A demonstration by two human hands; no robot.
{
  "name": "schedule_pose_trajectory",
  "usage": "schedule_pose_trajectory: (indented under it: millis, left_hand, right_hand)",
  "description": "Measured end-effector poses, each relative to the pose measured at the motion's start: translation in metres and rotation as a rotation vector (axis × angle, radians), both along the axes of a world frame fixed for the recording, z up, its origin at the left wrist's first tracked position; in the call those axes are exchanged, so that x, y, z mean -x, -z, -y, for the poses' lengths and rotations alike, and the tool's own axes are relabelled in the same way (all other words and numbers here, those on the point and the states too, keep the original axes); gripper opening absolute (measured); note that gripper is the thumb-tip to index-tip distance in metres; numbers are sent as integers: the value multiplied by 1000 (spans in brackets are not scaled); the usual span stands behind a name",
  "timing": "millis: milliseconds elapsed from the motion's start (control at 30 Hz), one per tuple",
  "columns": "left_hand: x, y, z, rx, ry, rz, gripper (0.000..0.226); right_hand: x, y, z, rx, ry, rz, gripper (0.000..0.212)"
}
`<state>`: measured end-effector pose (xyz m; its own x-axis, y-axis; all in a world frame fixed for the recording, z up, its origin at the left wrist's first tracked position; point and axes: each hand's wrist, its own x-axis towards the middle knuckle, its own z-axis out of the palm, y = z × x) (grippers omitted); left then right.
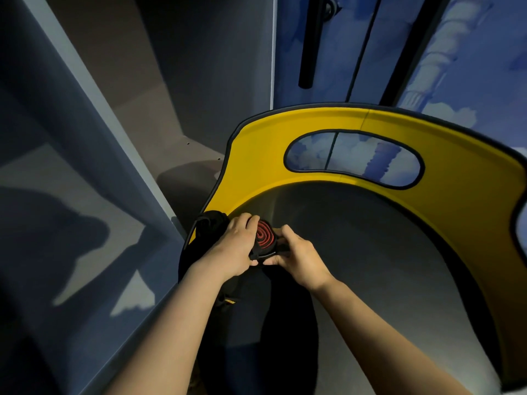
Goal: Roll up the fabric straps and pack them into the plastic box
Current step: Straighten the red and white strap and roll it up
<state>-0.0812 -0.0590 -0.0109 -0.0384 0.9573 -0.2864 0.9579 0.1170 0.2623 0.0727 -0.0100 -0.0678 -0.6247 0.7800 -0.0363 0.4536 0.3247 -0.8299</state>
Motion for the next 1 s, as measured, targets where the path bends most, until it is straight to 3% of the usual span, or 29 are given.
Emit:
schedule_pose_trajectory:
  millis: [300, 467, 700, 1000]
  left_hand:
    - [0, 4, 0, -8, 18, 24, 90]
    - [0, 5, 2, -34, 1, 32, 90]
    - [9, 0, 10, -31, 65, -105, 95]
    - [9, -16, 45, -16, 111, -109, 106]
  right_hand:
    - [3, -4, -8, -205, -8, 127, 48]
    - [-1, -4, -3, -105, -30, 145, 52]
    - [-27, -21, 1, -105, -74, 305, 90]
    - [-80, -54, 12, -304, -94, 565, 77]
